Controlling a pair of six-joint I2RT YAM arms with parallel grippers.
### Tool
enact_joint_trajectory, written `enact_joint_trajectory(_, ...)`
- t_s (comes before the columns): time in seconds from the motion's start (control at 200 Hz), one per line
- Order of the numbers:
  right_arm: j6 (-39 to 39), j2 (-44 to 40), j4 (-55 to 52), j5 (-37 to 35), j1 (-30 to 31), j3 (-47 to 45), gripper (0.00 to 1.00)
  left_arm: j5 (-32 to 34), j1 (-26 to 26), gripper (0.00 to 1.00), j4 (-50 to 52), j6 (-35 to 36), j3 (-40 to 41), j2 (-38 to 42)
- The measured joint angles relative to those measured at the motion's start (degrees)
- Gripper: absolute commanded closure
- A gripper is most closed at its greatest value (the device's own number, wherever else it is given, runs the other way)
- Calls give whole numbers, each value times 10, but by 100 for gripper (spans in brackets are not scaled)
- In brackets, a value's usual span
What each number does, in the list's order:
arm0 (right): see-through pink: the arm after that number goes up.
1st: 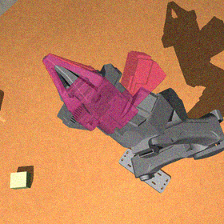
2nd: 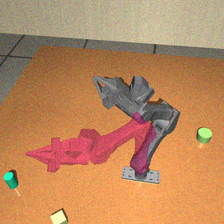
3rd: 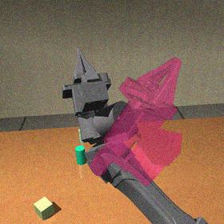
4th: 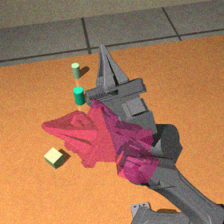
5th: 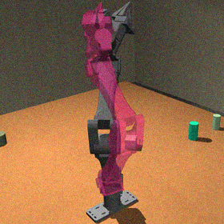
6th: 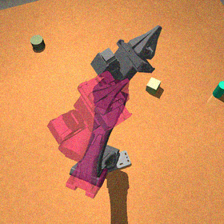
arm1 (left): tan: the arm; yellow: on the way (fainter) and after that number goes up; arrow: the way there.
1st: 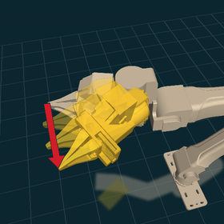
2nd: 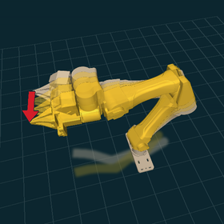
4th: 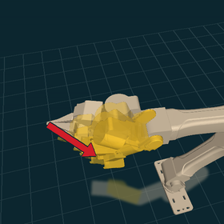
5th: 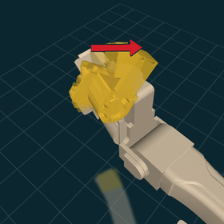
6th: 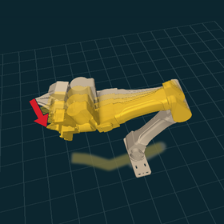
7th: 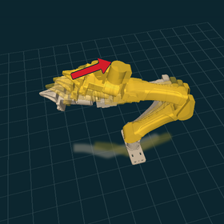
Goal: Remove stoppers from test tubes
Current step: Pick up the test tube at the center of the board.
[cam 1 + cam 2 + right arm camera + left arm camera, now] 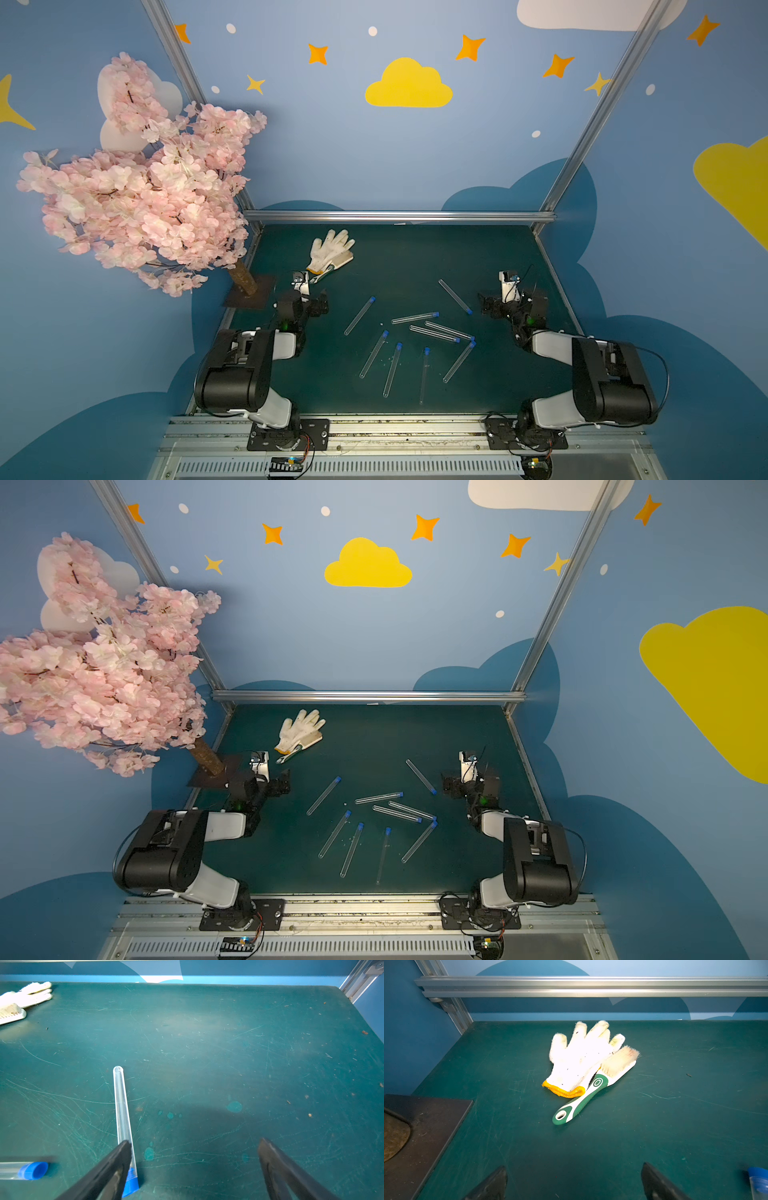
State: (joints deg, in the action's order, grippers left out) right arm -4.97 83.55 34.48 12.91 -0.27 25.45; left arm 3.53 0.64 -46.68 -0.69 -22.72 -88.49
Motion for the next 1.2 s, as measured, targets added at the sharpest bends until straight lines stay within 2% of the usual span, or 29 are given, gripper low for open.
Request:
enact_joint_trajectory(1.001,0,0,-2,-2,0,1,5,4,-2,0,1,0,0,0)
enact_joint_trajectory(1.091,4,1,-67,-13,0,39,5,17,-9,0,12,0,-1,4)
enact_joint_trajectory(1.201,8,19,-198,-24,2,163,5,38,-22,0,69,1,-12,47)
